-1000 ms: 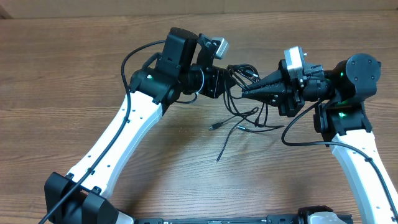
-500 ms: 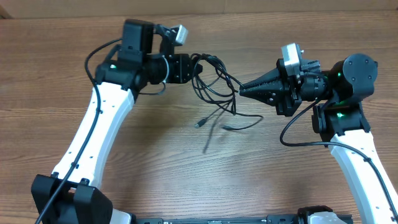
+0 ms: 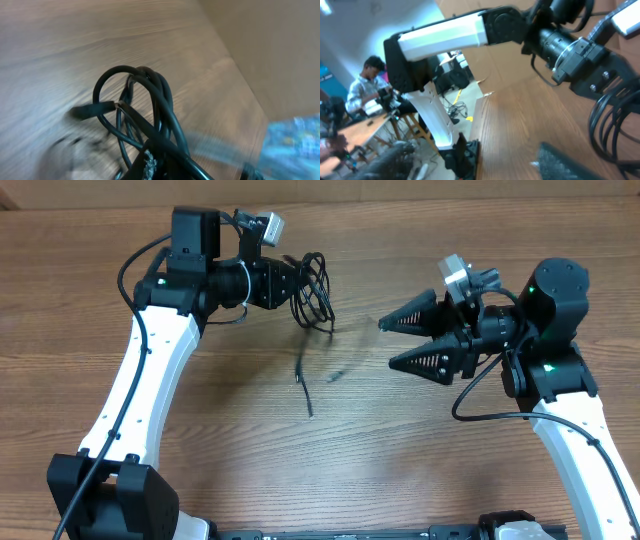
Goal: Untangle cables
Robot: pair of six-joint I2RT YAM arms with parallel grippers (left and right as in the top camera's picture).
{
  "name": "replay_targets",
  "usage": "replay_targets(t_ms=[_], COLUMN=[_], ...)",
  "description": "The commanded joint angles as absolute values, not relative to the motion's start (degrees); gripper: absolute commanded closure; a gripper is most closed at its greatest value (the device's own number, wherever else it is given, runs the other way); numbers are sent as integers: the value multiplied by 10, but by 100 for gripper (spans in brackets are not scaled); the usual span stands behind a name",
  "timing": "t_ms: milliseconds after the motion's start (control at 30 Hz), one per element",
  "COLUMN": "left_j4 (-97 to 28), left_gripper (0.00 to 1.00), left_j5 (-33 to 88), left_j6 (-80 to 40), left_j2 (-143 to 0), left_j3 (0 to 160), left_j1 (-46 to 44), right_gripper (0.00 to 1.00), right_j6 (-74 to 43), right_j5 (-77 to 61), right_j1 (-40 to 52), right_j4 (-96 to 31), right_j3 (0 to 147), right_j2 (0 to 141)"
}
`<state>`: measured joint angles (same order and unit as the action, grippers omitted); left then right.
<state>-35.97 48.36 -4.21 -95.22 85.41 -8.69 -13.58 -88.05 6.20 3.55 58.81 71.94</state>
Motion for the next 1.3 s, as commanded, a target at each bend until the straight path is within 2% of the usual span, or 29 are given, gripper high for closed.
replay_targets(t_ms=[0,133,367,600,733,1000,1167,1267], left_j4=[-353,-362,-433,-436,-423,-366,-353,-349], left_gripper=[96,96,96,96,96,96,96,96], left_j5=[628,675,675,675,664,628,620,551], left_j6=[111,166,291,349,375,371,361,322], left_j2=[-951,-947,-938,-938,-938,-938,-938,-938], left_j3=[856,856,856,856,856,856,856,856], left_j1=[-91,-95,-128,-174,-209,-241,-240,-239], right_gripper=[13,9,8,7,5,4,0,0], right_j6=[-137,-137,-137,-139,-187,-228,-245,-274], right_j5=[-899,-899,-896,-896,-885,-886,-885,-885], right_j1=[64,64,64,64,64,64,64,64], right_j4=[-3,-37,-36,-36,-36,-36,-36,-36], right_j3=[593,593,593,593,593,593,593,593], right_j2=[711,711,711,711,711,711,711,711])
